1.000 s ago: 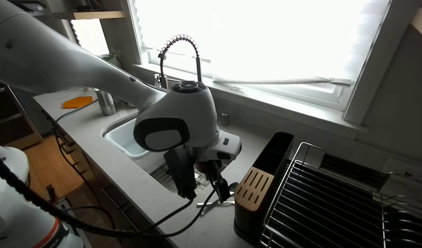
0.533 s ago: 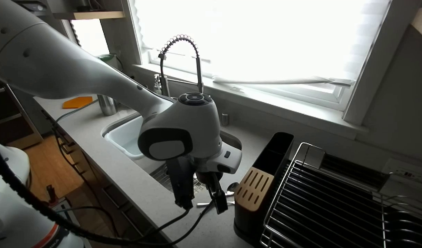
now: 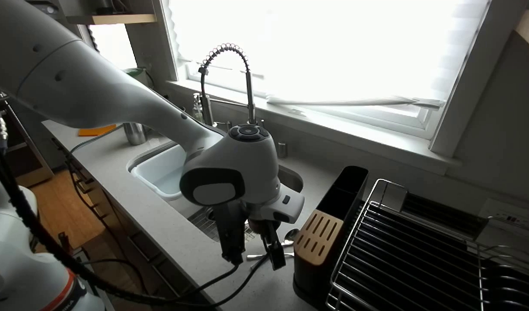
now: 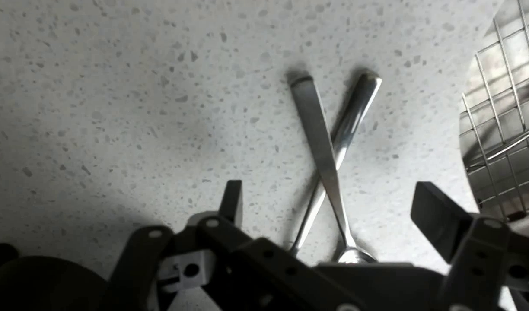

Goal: Put the spoon and fork in the drying rack

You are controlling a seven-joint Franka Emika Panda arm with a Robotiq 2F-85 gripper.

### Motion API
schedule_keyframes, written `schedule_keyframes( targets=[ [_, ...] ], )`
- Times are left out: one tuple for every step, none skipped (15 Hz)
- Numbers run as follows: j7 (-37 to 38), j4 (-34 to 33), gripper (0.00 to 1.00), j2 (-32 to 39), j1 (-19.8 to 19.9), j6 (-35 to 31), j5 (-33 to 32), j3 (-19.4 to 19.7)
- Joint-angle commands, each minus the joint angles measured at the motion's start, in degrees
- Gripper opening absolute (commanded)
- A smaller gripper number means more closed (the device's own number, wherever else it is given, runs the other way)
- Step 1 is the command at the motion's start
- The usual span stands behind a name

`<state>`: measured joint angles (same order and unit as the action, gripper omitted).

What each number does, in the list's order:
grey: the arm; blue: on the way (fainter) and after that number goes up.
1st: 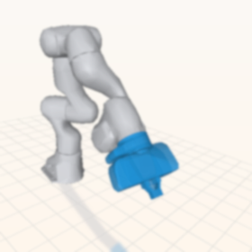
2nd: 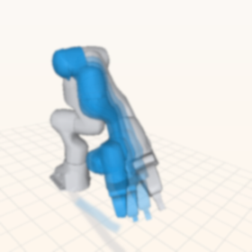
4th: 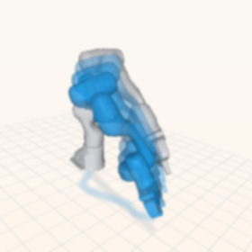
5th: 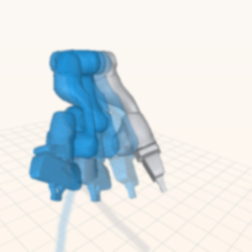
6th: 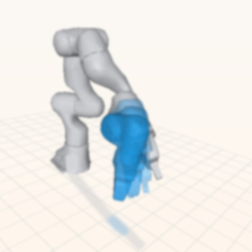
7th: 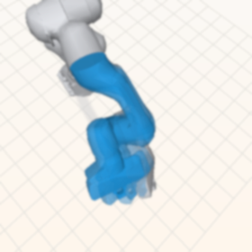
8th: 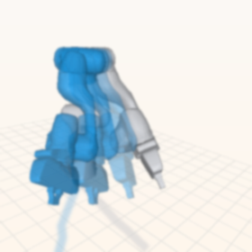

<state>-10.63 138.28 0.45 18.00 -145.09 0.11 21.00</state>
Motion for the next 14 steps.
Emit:
schedule_keyframes(
  targets=[
    [-2.2, -0.6, 0.94, 2.1, 0.5, -2.4, 4.1, -0.9],
    [-2.6, -0.7, 0.85, 2.5, 0.5, -3.0, 4.8, -1.1],
    [-3.0, -0.9, 0.78, 2.8, 0.5, -3.6, 6.1, -1.3],
    [-3.3, -1.0, 0.70, 3.2, 0.6, -4.5, 6.7, -1.4],
    [-3.6, -1.1, 0.63, 3.6, 0.7, -4.8, 7.0, -1.5],
    [-3.7, -1.3, 0.59, 3.8, 0.8, -4.7, 7.3, -1.6],
    [-3.9, -1.4, 0.54, 4.1, 0.8, -4.6, 7.8, -1.7],
    [-4.0, -1.5, 0.41, 4.4, 0.9, -4.7, 7.9, -1.7],
    [-4.0, -1.6, 0.30, 4.5, 1.0, -4.7, 7.9, -1.7],
    [-3.8, -1.8, 0.23, 4.4, 1.2, -4.2, 7.8, -1.6],
    [-3.7, -1.9, 0.15, 4.3, 1.3, -4.1, 7.8, -1.6],
    [-3.6, -2.0, 0.08, 4.4, 1.5, -4.2, 7.8, -1.6],
    [-3.6, -2.1, 0.01, 4.4, 1.5, -4.1, 7.8, -1.6],
    [-3.6, -2.2, 0.00, 4.4, 1.6, -4.1, 7.8, -1.7]
  ],
)
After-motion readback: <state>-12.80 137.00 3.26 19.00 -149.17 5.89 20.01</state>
